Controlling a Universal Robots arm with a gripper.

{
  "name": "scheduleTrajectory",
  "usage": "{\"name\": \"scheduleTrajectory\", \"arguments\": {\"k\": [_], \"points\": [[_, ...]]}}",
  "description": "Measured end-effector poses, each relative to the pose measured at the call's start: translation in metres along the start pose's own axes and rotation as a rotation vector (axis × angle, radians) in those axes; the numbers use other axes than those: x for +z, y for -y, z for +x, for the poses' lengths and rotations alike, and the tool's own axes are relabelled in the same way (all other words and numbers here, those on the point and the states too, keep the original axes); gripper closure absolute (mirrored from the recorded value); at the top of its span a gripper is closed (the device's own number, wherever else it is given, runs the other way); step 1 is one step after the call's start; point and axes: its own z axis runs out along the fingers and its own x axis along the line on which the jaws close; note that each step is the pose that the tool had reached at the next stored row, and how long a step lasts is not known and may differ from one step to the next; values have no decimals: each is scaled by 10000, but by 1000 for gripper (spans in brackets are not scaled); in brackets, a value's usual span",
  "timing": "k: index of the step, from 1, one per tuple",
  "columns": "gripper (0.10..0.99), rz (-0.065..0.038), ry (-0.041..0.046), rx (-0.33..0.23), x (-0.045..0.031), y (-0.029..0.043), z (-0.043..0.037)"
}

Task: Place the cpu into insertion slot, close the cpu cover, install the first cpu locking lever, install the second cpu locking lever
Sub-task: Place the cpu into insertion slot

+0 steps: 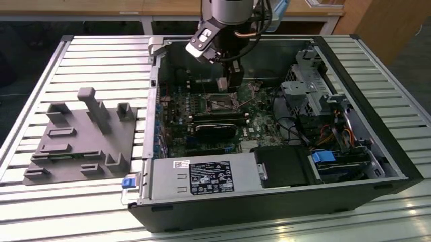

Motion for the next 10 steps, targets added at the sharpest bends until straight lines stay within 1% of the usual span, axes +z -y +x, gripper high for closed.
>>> {"name": "scheduleTrajectory", "arguments": {"k": [9,10], "points": [[545,-1,7,55,64,5,8],[545,0,9,68,84,7,11]]}}
